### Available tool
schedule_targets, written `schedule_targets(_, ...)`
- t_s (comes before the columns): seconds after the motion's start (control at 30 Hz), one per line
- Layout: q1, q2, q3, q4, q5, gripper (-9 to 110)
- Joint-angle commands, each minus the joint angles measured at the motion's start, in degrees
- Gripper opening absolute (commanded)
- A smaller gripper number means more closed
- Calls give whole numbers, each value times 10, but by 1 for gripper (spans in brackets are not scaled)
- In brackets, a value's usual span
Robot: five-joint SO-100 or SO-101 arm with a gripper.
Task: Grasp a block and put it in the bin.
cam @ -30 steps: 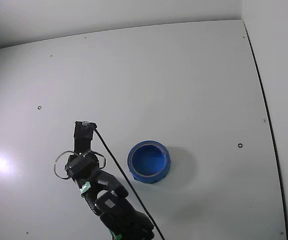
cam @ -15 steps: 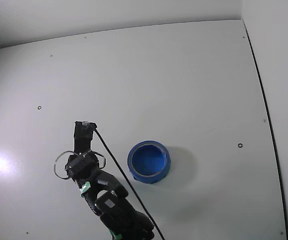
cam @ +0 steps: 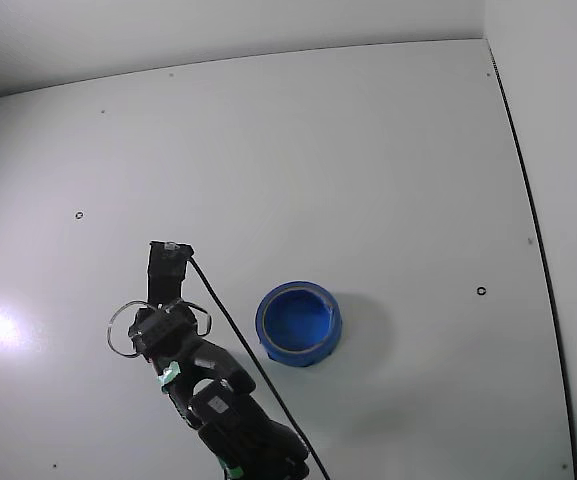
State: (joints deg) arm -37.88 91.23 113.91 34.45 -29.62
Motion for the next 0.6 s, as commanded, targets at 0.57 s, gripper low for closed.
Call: schedule_targets(0.57, 125, 194, 32, -9, 9, 0)
